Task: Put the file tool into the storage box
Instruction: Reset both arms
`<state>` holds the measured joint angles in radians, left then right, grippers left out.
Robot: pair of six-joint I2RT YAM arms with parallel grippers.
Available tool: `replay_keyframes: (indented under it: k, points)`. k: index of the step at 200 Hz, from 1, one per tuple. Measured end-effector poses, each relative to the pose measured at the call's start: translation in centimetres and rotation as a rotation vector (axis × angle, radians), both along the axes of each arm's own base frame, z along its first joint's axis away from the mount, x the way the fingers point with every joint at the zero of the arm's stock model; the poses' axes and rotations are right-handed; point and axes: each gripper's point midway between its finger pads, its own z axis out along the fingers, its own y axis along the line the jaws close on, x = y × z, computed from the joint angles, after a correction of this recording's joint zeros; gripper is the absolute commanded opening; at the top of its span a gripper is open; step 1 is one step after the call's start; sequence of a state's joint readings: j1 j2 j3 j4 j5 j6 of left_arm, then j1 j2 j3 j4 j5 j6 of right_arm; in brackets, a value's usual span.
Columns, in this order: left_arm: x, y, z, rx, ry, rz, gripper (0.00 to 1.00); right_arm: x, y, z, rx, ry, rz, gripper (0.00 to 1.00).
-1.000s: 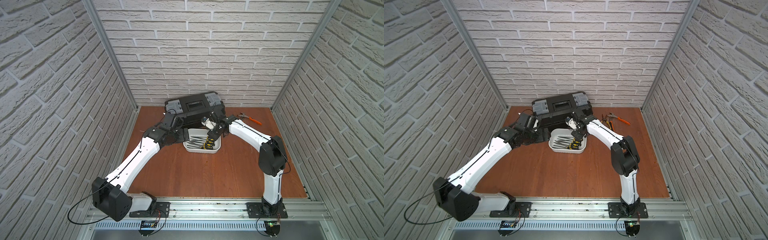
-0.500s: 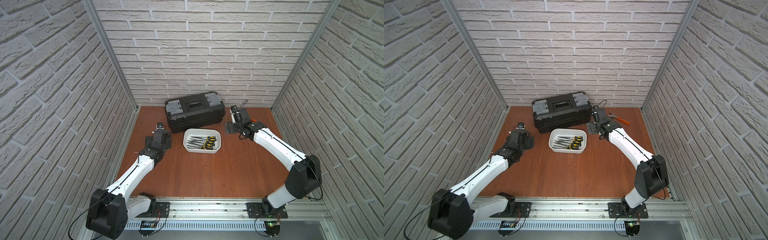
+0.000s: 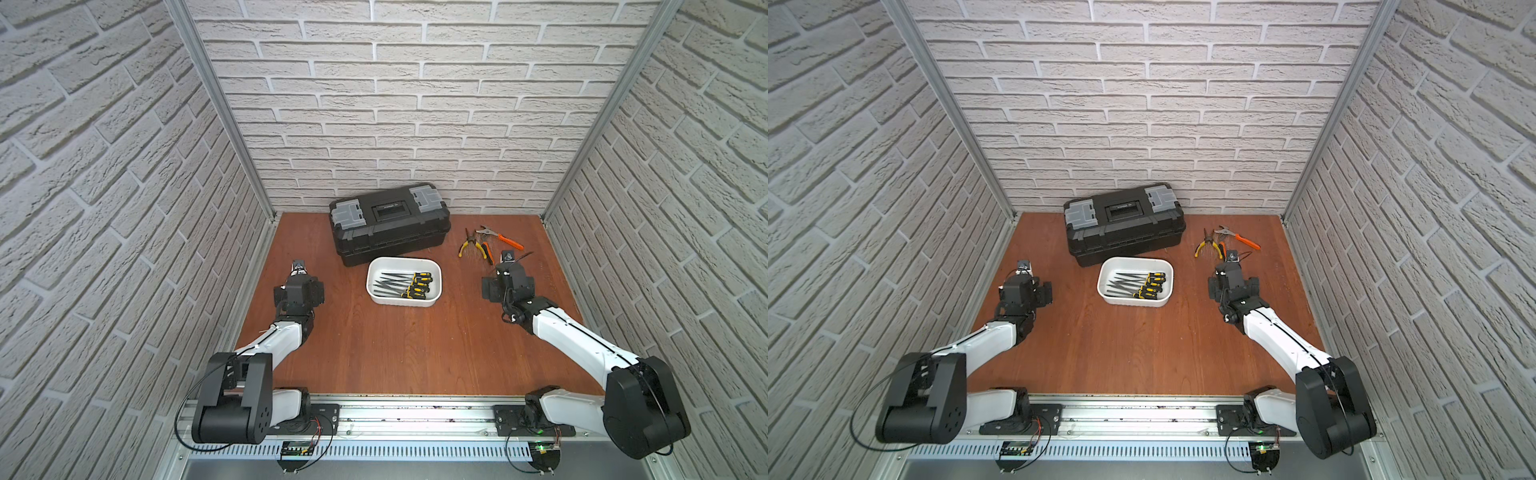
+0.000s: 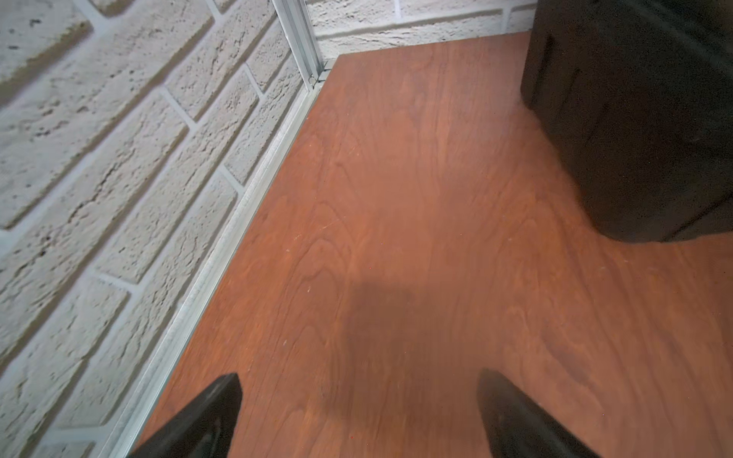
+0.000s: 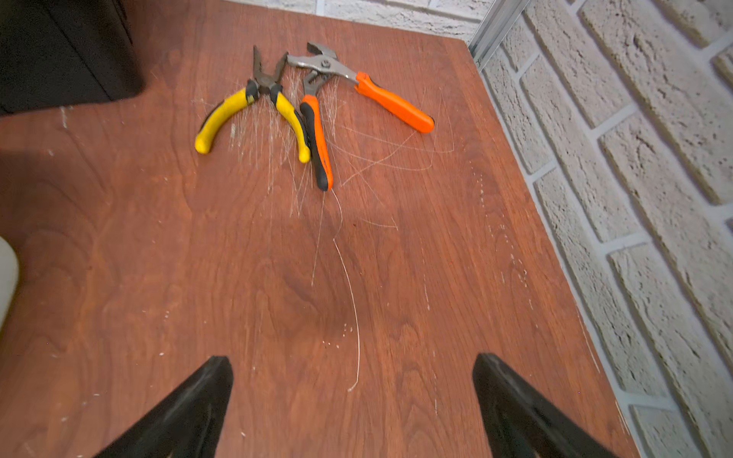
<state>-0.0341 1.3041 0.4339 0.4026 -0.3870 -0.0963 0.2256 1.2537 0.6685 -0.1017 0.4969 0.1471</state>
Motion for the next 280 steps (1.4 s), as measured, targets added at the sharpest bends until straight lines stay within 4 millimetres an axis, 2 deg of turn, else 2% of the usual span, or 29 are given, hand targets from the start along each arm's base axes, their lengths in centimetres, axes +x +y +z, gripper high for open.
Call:
replay_keyframes:
  k: [39,74,96,126,143,162,214,233,247,256,280]
  points:
    - [1.7,1.2,-1.1,-0.004,-0.04,0.009,0.98,1.6,-0.8,-1.0,-0.02,-0.071,0.002,0.99]
    - [2.6,0.6,-1.9,-0.012,-0.05,-0.037,0.98,3.1,-1.5,-2.3,-0.035,-0.12,0.008,0.99]
    - [2.9,0.3,-1.8,-0.021,-0.059,-0.06,0.98,3.7,-1.1,-3.4,-0.05,-0.112,0.055,0.99]
    - [3.2,0.0,-1.4,-0.035,-0.091,-0.087,0.98,4.6,-0.4,-3.6,-0.046,-0.147,0.117,0.99]
    - [3.1,-0.1,-1.8,-0.032,-0.106,-0.098,0.98,4.7,-0.6,-3.2,-0.044,-0.192,0.11,0.99]
    - [2.9,-0.3,-2.4,-0.041,-0.096,-0.109,0.98,4.0,-1.3,-3.8,-0.041,-0.203,0.093,1.0]
    - [3.3,-0.3,-1.8,-0.048,-0.127,-0.121,0.98,4.2,-1.7,-3.5,-0.011,-0.232,0.089,0.99]
    - [3.3,-0.4,-1.8,-0.049,-0.127,-0.123,0.98,4.4,-2.4,-3.4,0.03,-0.27,0.09,0.99]
    - [3.3,-0.4,-1.8,-0.05,-0.127,-0.125,0.98,4.1,-2.8,-4.1,0.047,-0.279,0.09,0.99]
    - [3.3,-0.4,-1.8,-0.051,-0.127,-0.126,0.98,3.7,-2.8,-4.9,0.059,-0.25,0.099,0.99]
    - [3.3,-0.4,-1.8,-0.051,-0.127,-0.126,0.98,4.0,-2.2,-4.6,0.077,-0.276,0.129,0.99]
